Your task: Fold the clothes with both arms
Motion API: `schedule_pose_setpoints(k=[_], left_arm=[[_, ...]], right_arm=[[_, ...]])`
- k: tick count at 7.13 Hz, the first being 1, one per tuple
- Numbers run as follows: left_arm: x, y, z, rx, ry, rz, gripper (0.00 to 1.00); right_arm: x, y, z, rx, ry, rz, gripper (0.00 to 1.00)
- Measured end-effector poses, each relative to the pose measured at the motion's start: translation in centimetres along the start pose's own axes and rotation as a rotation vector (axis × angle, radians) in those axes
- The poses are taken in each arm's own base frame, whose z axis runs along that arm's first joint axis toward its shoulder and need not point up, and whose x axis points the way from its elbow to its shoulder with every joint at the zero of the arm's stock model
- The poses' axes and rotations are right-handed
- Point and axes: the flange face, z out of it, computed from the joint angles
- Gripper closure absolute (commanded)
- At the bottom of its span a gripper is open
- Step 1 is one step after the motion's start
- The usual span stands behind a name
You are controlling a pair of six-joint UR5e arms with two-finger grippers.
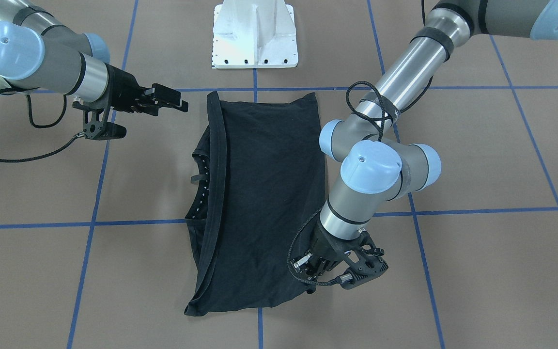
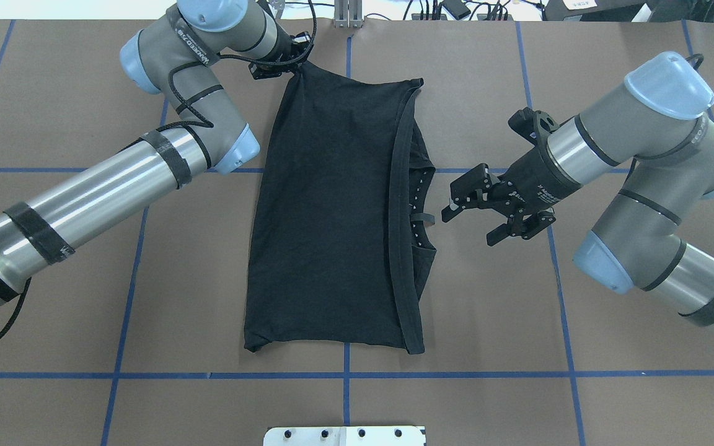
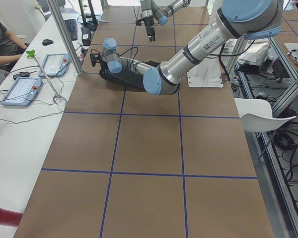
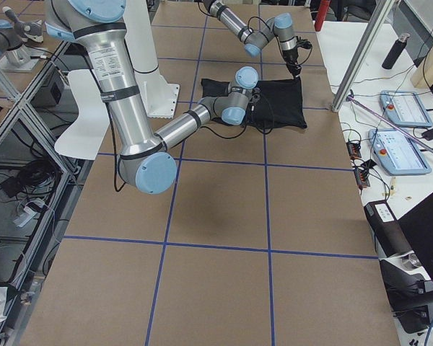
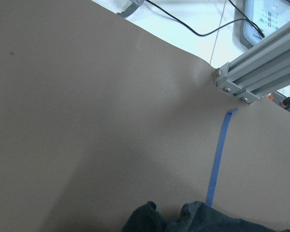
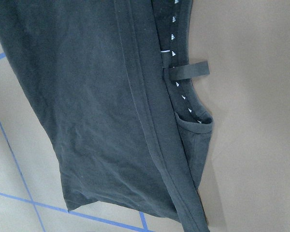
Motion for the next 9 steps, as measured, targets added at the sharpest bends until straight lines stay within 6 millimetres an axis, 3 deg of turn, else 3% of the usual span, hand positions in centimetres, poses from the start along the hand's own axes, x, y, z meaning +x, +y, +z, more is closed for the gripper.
schedule_pose_setpoints(k=[1, 2, 5, 7, 9], left_arm=[[0.1, -0.3, -0.2, 0.026, 0.01, 0.003, 0.18], [0.0, -0.7, -0.3, 0.049, 0.015, 0.003, 0.01], [-0.2, -1.9, -0.7, 0.107, 0.011, -0.001, 0.01], [-0.5, -3.6, -2.3, 0.104, 0.012, 0.022, 0.01], [-3.5, -3.1, -4.7, 0.043, -0.011, 0.09, 0.01]], right_arm=[[0.0, 0.0, 0.0, 0.001, 0.0, 0.001, 0.0], [0.0, -0.1, 0.0, 0.001, 0.002, 0.003, 0.0], [0.2, -0.3, 0.2, 0.0, 0.004, 0.006, 0.0], [-0.1, -0.2, 0.3, 0.005, 0.002, -0.002, 0.0], [-1.1, 0.7, 1.4, 0.072, -0.001, -0.029, 0.0]])
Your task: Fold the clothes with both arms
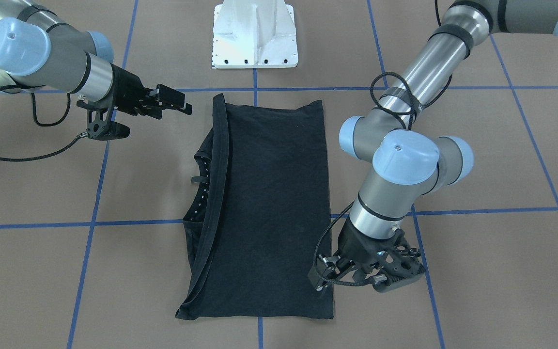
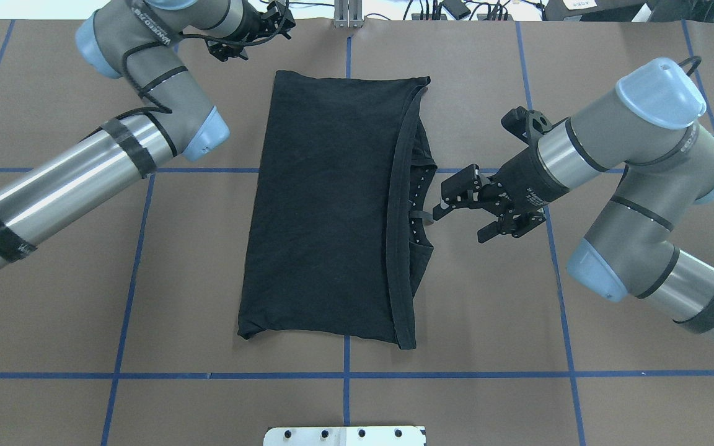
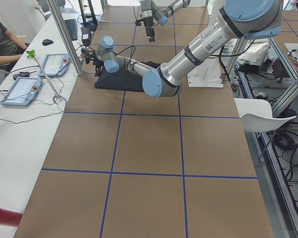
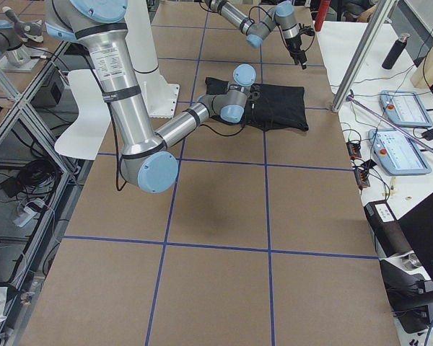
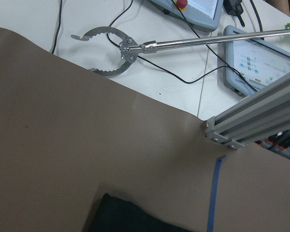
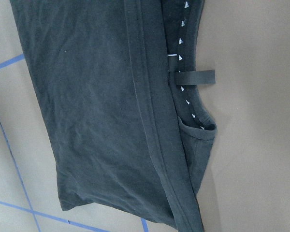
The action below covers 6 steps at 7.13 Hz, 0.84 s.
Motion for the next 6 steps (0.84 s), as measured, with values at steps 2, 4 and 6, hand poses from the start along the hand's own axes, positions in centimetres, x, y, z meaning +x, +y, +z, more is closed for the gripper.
schedule_pose_setpoints(k=[2, 4, 6], left_arm=[[-4.0, 1.8, -2.8, -0.035, 0.007, 0.016, 0.0], [-6.8, 3.4, -5.1, -0.064, 0.011, 0.018, 0.01], [-9.0, 4.4, -6.0, -0.085, 0.009, 0.017, 0.01]], right_arm=[[-1.0, 1.8, 2.4, 0.084, 0.002, -0.034, 0.0], [-1.8, 3.8, 5.9, 0.2, 0.032, -0.074, 0.0], [-3.1, 6.2, 8.8, 0.287, 0.182, -0.165, 0.0]])
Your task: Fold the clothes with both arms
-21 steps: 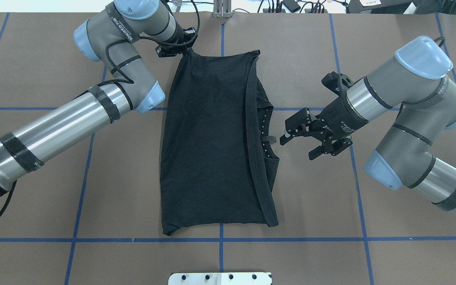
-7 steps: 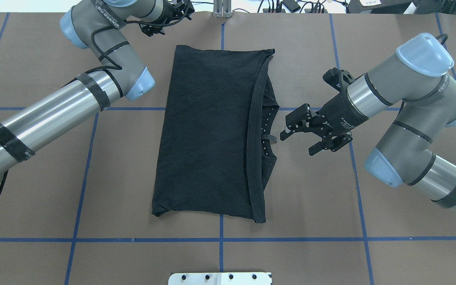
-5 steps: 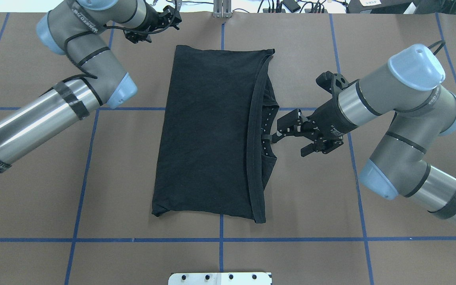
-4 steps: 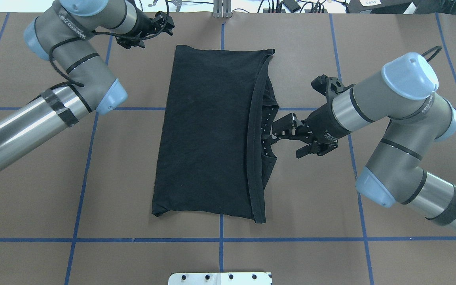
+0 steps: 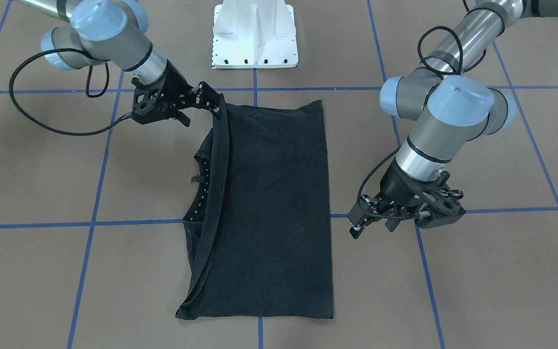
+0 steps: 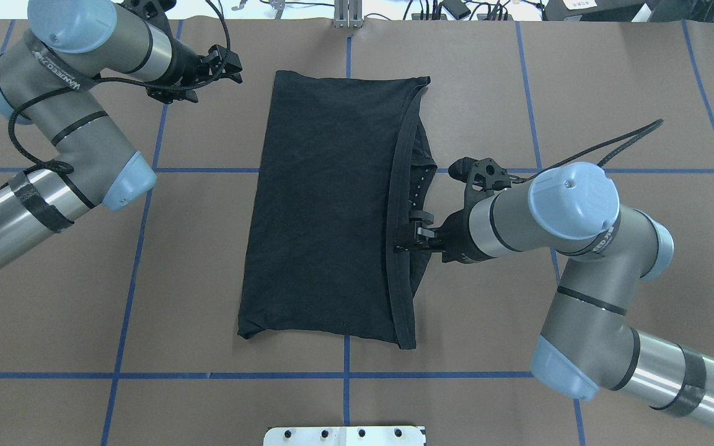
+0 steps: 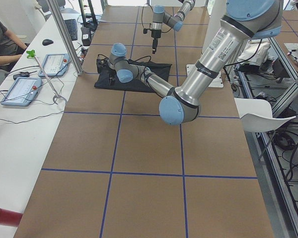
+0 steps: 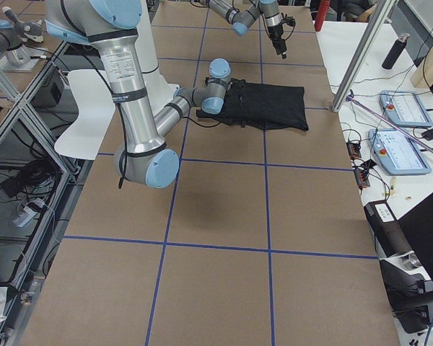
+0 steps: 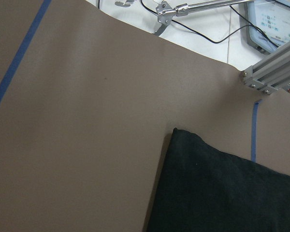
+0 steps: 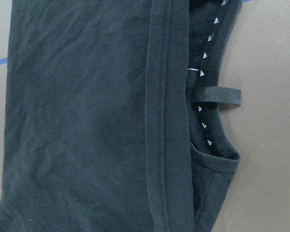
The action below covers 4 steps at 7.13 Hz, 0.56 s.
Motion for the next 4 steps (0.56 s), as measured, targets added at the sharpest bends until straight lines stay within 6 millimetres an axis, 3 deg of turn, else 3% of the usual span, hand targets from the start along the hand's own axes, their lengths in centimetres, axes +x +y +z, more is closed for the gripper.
schedule_pose_setpoints(k=[2, 4], left_arm=[[-2.1, 0.9, -1.0, -0.012, 0.0, 0.003, 0.0], [-3.4, 1.8, -1.8, -0.036, 0.006, 0.012, 0.01]], right_arm=[[-4.7, 2.0, 0.4, 0.007, 0.181, -0.091, 0.0], [-7.1, 5.5, 2.4, -0.002, 0.325, -0.188, 0.0]])
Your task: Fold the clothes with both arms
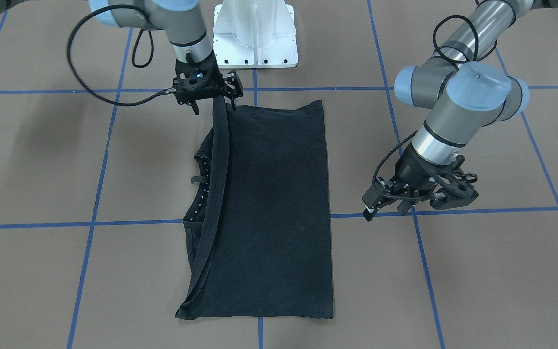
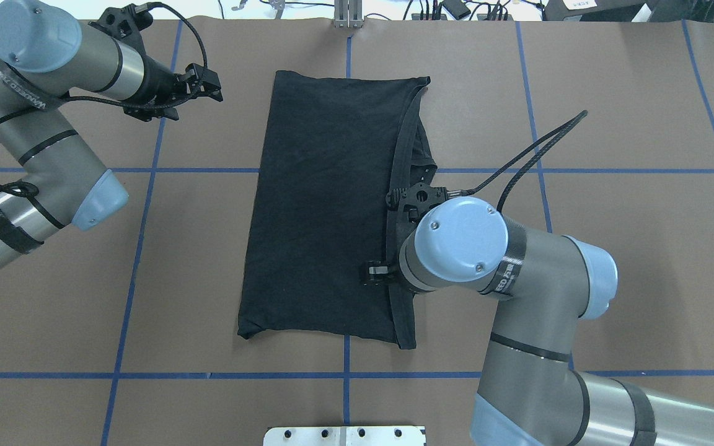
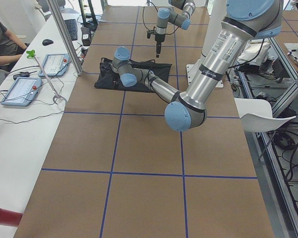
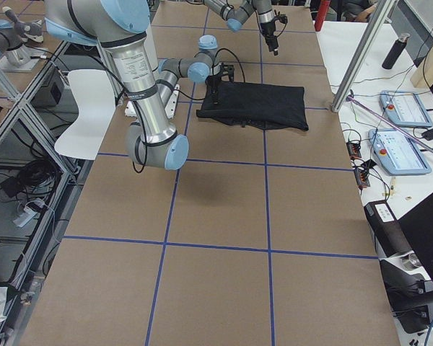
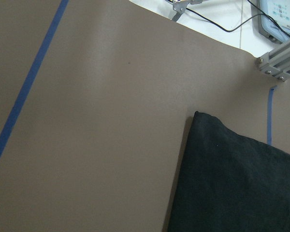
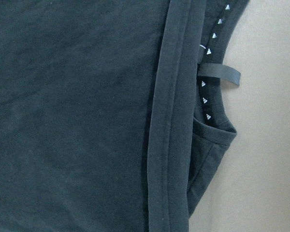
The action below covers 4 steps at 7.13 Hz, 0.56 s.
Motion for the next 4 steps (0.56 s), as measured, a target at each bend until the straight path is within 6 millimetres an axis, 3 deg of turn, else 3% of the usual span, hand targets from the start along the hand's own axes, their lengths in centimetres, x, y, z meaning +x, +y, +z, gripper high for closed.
schedule_pose_setpoints(k=[2, 4], left_arm=[[-0.8, 0.7, -0.8, -0.007, 0.006, 0.004, 0.0], [-1.1, 0.9, -1.1, -0.009, 0.008, 0.005, 0.01]], right_arm=[[-1.6, 2.7, 1.9, -0.005, 0.093, -0.126, 0.0], [-3.2, 3.5, 4.2, -0.02, 0.14, -0.174, 0.0]])
